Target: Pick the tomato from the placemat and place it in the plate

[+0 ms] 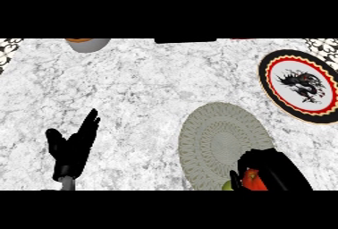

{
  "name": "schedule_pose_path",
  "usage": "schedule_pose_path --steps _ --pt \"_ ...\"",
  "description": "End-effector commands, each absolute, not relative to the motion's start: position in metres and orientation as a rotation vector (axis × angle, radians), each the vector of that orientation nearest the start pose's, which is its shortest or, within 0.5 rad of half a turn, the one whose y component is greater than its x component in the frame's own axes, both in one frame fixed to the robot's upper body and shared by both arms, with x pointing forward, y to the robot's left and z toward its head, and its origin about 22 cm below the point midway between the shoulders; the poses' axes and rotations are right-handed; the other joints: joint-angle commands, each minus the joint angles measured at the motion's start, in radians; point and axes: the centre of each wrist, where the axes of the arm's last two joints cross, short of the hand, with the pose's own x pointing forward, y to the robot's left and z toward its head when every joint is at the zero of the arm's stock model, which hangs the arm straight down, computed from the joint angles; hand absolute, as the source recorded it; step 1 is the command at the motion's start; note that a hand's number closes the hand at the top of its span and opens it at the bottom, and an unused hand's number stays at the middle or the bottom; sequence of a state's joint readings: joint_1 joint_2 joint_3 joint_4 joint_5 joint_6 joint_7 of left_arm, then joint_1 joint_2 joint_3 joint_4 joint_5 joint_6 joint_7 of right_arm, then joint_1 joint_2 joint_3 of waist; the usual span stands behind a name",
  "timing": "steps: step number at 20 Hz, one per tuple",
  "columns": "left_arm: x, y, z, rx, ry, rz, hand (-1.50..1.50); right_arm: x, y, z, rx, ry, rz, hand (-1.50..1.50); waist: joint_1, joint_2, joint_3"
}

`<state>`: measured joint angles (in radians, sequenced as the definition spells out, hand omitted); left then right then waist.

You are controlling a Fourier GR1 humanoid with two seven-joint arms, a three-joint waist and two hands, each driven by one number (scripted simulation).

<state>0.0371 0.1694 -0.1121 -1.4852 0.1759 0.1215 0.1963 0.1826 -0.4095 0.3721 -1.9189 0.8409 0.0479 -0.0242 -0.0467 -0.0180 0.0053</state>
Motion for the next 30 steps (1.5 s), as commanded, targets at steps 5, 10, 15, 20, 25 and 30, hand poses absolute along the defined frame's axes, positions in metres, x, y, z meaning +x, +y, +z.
schedule_pose_path --steps 5,10,15,20,25,30 --pt "0.219 0.248 -0.052 0.017 -1.168 0.036 0.0 0.133 -0.244 0.092 -0.713 -1.826 0.773 1.5 0.01 0.015 -0.006" --pt "0.218 0.241 -0.033 0.015 -1.186 0.025 0.0 0.137 -0.276 0.102 -0.758 -1.808 0.506 1.5 0.036 0.016 -0.004" --pt "0.23 0.249 -0.034 0.005 -1.186 0.008 0.0 0.157 -0.308 0.1 -0.736 -1.814 0.321 1.5 0.042 0.019 -0.005" --pt "0.223 0.233 -0.04 0.016 -1.181 -0.028 0.0 0.189 -0.372 0.069 -0.814 -1.821 0.223 1.5 0.051 0.021 -0.003" --pt "0.227 0.25 -0.037 -0.008 -1.189 -0.018 0.0 0.245 -0.39 0.067 -0.939 -1.818 0.143 1.5 0.067 0.023 -0.004" --pt "0.227 0.232 -0.039 -0.029 -1.188 -0.027 0.0 0.299 -0.419 0.07 -0.959 -1.816 0.136 1.5 0.078 0.026 -0.004"
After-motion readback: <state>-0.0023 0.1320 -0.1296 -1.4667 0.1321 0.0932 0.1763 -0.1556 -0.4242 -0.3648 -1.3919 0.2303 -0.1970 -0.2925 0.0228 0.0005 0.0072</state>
